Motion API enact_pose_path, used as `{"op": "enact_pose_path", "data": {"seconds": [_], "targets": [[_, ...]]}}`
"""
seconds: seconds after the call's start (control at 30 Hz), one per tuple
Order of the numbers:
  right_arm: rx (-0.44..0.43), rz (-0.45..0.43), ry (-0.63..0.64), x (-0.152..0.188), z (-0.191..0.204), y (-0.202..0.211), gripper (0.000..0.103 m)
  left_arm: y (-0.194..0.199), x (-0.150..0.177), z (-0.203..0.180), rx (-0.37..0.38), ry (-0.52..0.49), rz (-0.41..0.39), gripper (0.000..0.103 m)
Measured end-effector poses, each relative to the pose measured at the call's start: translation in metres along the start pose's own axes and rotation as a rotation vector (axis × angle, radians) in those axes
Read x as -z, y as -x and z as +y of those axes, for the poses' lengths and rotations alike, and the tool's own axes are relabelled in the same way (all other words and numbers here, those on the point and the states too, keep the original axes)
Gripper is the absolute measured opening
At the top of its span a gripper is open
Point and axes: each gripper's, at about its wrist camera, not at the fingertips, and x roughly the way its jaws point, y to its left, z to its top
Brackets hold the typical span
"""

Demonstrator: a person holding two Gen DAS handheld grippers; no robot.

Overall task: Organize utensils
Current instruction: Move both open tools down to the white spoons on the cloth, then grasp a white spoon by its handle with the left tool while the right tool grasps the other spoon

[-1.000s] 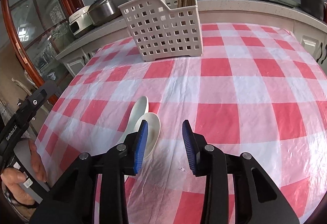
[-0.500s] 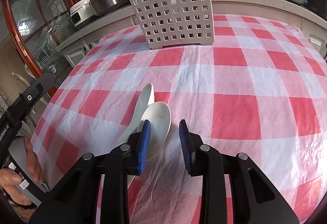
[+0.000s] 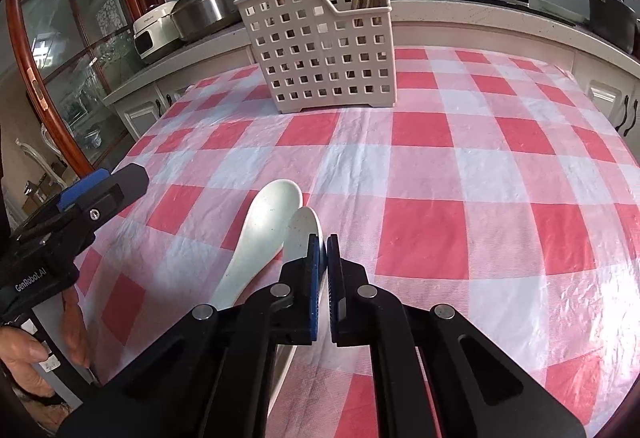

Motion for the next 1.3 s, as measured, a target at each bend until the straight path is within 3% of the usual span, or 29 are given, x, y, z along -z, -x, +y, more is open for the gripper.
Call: {"op": "enact_pose_path", "data": {"seconds": [0.17,0.43,0.67,0.73,0.83,1.3], "targets": [[0.014,-0.031,-0.029,-0.002,-0.017,0.011,0.005,-0.03,-0.003,-0.022,0.092,-0.033,0.118,0.082],[-0.013,-0.033,-0.075,0.002,-0.034,0.013,0.005,-0.068,-0.001,-0.036,0.137,-0.069,0.236,0.034],[-0.026,-0.037,-0.105,0.003,-0.042,0.013,0.005,-0.083,0.001,-0.055,0.172,-0.131,0.298,0.03],[-0.027,-0.038,-0.105,0.002,-0.042,0.014,0.005,-0.087,0.004,-0.059,0.18,-0.136,0.312,0.014],[-0.027,-0.043,-0.107,0.002,-0.043,0.015,0.005,-0.081,0.004,-0.063,0.176,-0.158,0.277,0.005],[-0.009,-0.115,-0.039,-0.01,-0.028,0.037,0.005,-0.016,-0.022,-0.051,0.136,-0.155,0.008,0.005]]}}
